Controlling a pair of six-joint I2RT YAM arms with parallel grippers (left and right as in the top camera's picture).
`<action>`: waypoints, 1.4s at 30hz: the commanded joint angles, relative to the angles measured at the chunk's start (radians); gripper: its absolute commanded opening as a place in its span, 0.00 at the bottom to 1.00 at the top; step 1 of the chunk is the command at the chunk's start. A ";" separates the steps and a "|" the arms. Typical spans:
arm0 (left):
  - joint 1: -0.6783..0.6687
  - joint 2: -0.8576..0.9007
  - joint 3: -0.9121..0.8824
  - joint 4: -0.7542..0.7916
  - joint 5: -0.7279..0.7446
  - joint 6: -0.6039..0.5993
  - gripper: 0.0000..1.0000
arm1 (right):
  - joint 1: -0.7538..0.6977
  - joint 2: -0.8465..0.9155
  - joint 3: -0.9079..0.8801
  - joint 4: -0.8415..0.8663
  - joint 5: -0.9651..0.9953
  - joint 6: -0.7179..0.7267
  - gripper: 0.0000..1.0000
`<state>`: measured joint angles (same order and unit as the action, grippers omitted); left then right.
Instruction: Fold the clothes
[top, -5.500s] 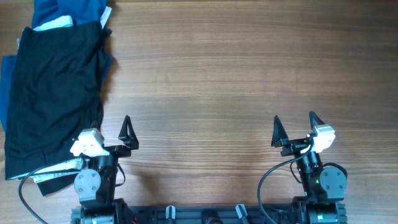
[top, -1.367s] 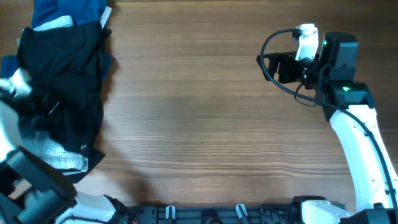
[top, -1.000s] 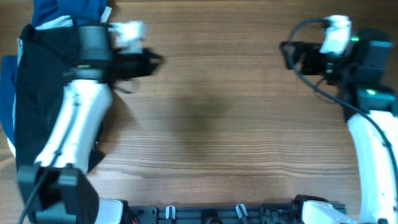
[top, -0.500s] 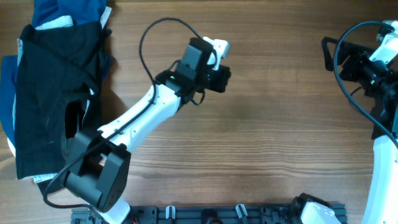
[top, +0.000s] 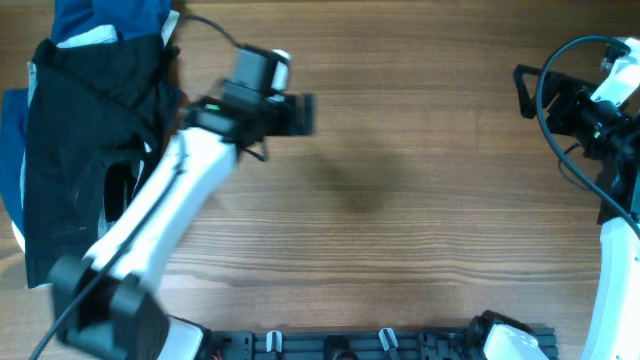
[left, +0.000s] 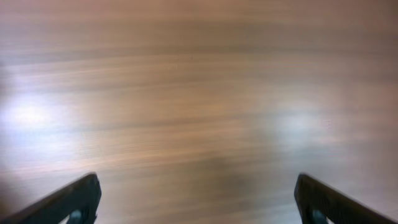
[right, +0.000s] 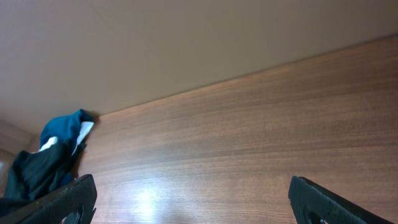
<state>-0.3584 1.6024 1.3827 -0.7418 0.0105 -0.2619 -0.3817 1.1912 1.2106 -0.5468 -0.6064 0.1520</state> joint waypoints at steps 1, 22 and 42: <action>0.097 -0.128 0.076 -0.140 -0.258 0.047 1.00 | -0.004 -0.003 0.019 -0.001 -0.024 -0.022 1.00; 0.523 -0.038 0.074 -0.483 -0.360 0.049 1.00 | -0.001 -0.003 0.019 -0.019 -0.047 -0.018 1.00; 0.524 0.131 0.029 -0.476 -0.173 0.098 0.04 | -0.001 -0.003 0.019 -0.019 -0.061 -0.018 1.00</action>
<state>0.1623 1.7309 1.4158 -1.2369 -0.1864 -0.1757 -0.3813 1.1912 1.2106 -0.5659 -0.6472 0.1524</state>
